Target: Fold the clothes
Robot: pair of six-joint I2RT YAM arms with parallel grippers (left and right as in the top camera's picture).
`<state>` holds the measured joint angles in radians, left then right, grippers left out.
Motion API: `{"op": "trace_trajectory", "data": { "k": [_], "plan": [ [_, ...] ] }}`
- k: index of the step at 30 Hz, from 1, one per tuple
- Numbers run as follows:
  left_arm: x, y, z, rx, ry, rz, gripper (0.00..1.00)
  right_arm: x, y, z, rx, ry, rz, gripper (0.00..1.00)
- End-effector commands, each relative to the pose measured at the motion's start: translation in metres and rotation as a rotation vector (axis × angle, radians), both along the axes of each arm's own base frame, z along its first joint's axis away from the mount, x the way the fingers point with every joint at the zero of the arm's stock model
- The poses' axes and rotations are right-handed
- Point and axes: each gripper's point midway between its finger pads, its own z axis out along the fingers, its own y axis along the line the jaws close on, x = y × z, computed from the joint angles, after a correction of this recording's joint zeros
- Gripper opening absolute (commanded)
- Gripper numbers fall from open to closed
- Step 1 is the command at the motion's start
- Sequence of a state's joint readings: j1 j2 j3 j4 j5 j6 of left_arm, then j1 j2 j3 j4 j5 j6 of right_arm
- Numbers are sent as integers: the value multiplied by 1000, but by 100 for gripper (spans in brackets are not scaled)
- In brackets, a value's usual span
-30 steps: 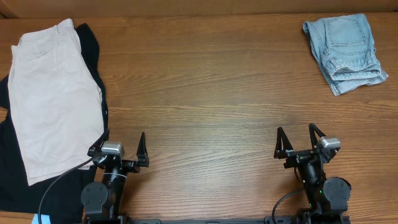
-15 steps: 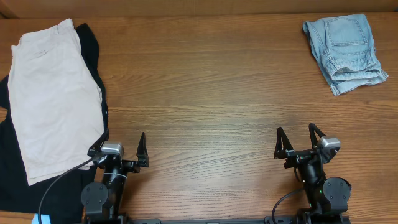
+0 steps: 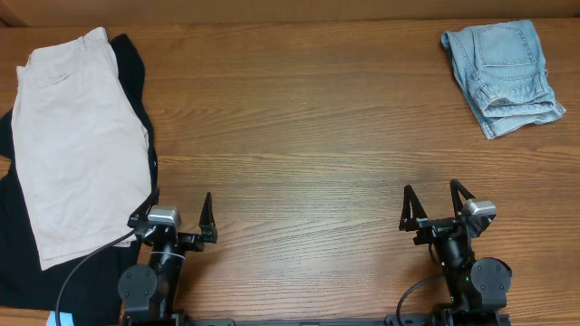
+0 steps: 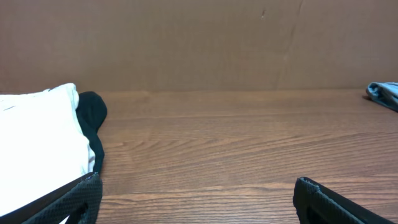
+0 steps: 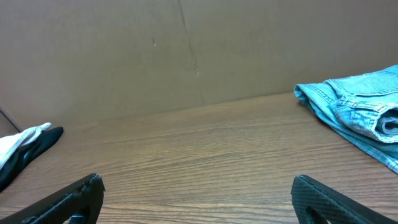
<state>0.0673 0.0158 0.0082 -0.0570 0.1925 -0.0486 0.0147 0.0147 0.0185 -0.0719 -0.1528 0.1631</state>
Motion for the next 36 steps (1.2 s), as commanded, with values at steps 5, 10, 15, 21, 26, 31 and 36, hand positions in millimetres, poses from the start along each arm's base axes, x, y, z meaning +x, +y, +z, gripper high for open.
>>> {"op": "trace_trajectory", "data": {
  "k": [5,10,15,21,26,31,36],
  "plan": [
    [-1,-1,1,16,-11,-9,100,0,0,-1,-3,-6,0,100],
    [-1,-2,1,15,-11,-14,100,0,0,-1,-3,-8,0,100],
    [-1,-2,1,15,-12,-13,100,0,2,4,-3,-29,11,100],
    [-2,-11,10,15,-47,-71,100,-2,3,24,-2,-110,17,100],
    [-2,-12,14,16,-60,-73,100,-5,7,39,-3,-153,37,100],
    [-6,-12,45,25,-136,-71,100,-13,7,65,-29,-164,38,100],
    [-12,-9,81,29,-184,-49,100,-26,6,94,-122,-181,27,100]
  ]
}}
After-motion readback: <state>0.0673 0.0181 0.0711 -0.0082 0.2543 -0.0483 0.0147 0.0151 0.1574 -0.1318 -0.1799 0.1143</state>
